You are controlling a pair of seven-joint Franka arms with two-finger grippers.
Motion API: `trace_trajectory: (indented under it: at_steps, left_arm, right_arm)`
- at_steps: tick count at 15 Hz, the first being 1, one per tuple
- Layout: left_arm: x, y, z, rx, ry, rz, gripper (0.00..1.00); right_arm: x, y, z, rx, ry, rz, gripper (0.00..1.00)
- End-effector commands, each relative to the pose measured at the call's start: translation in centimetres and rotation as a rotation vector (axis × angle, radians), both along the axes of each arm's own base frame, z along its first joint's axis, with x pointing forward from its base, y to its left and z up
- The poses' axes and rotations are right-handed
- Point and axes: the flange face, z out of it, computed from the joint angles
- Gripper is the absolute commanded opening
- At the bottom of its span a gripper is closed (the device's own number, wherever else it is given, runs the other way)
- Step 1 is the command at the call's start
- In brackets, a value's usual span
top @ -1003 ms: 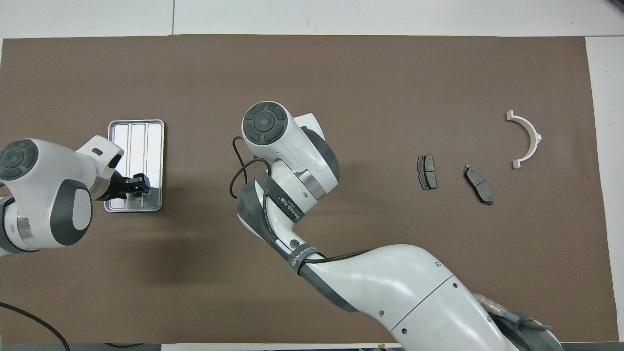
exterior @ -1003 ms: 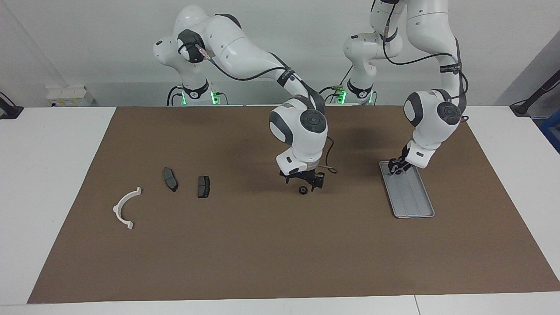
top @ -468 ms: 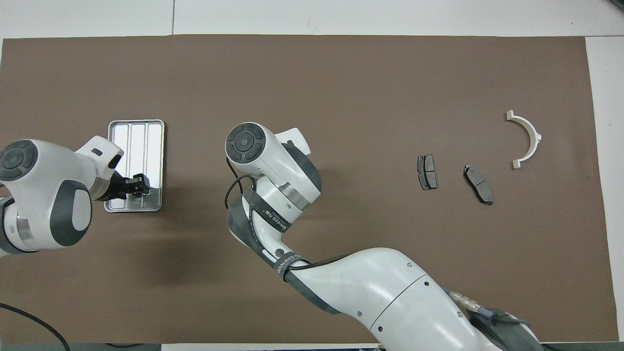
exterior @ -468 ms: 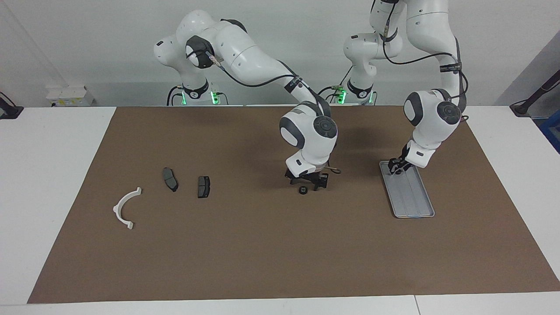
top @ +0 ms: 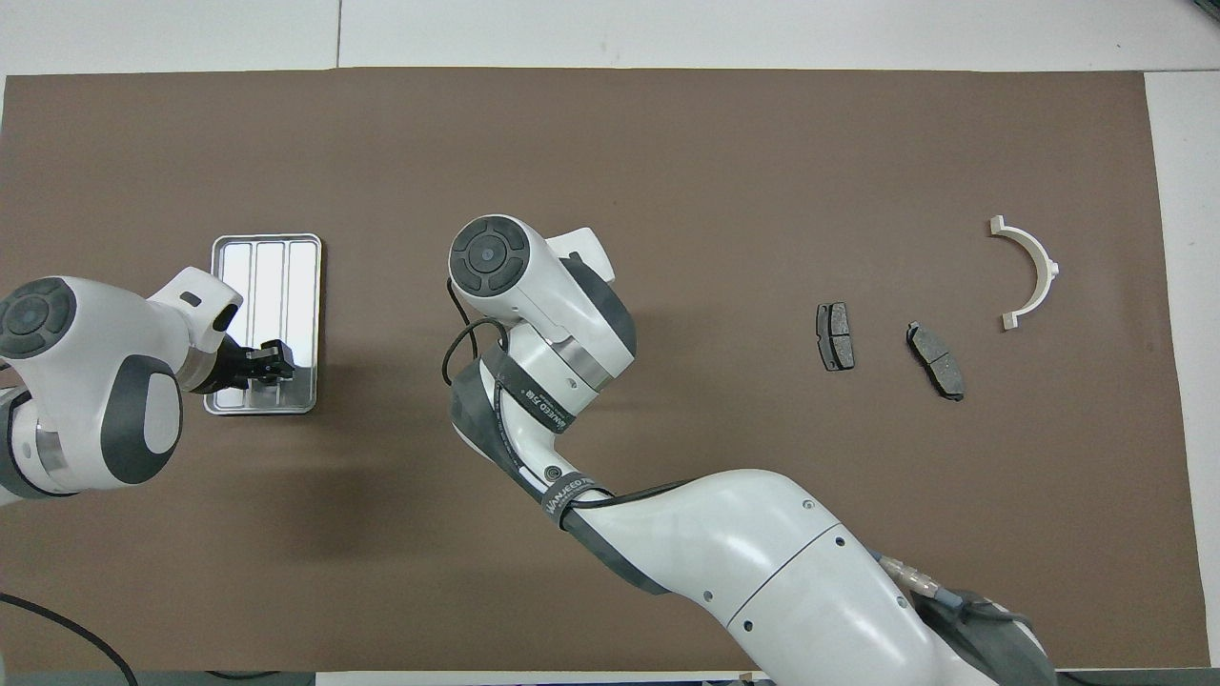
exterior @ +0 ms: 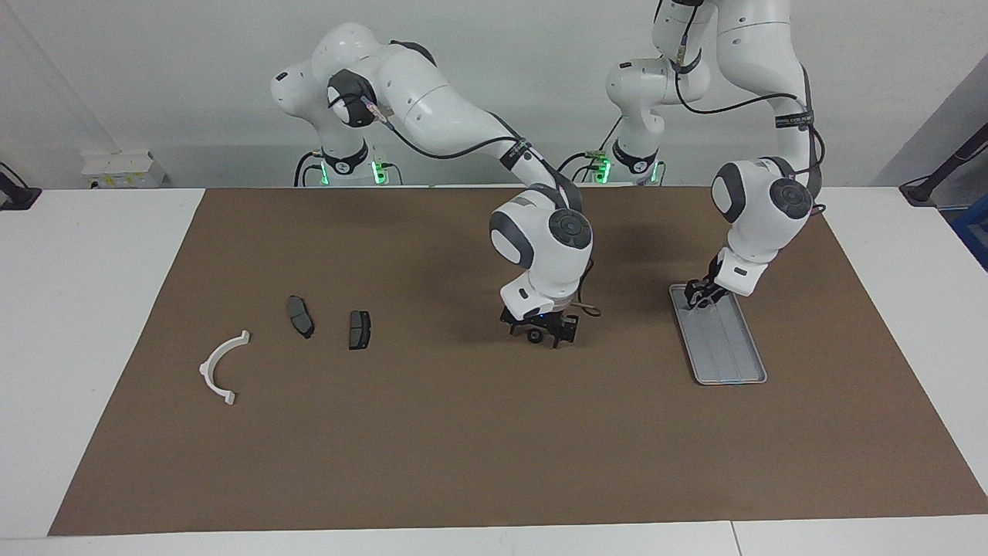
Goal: Place bearing gear from tray to pile
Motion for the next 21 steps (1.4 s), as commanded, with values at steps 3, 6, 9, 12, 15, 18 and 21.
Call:
trace_trajectory:
  at_steps: [3,6,9,12,15,18,21]
  left_arm:
    - [-0.6,0.1,0.0,-0.008,-0.018,0.005,0.5]
    - [-0.9,0.1,-0.3,-0.008,-0.012,0.005,0.47]
    - [-1.0,0.2,-0.4,-0.007,-0.01,0.011,0.18]
    - [-0.8,0.1,-0.1,-0.008,0.001,0.013,0.0]
    - [1.0,-0.2,3.2,-0.009,0.028,0.038,0.0]
    - [2.4,-0.5,5.5,-0.008,0.027,0.078,0.0]
    - [2.6,-0.7,5.9,-0.008,0.022,0.092,0.0]
  right_arm:
    - [0.2,0.6,-0.3,0.016,-0.01,-0.043,0.85]
    - [0.1,0.7,-0.3,0.02,-0.006,-0.042,0.8]
    - [0.0,0.8,-0.4,0.042,0.019,-0.058,0.74]
    - [-0.1,0.7,-0.5,0.042,0.029,-0.06,0.68]
    - [0.4,0.2,-0.4,0.045,0.03,-0.068,0.6]
    - [0.7,-0.3,-0.3,0.046,0.029,-0.069,0.54]
    - [1.0,-0.7,-0.2,0.049,0.028,-0.068,0.44]
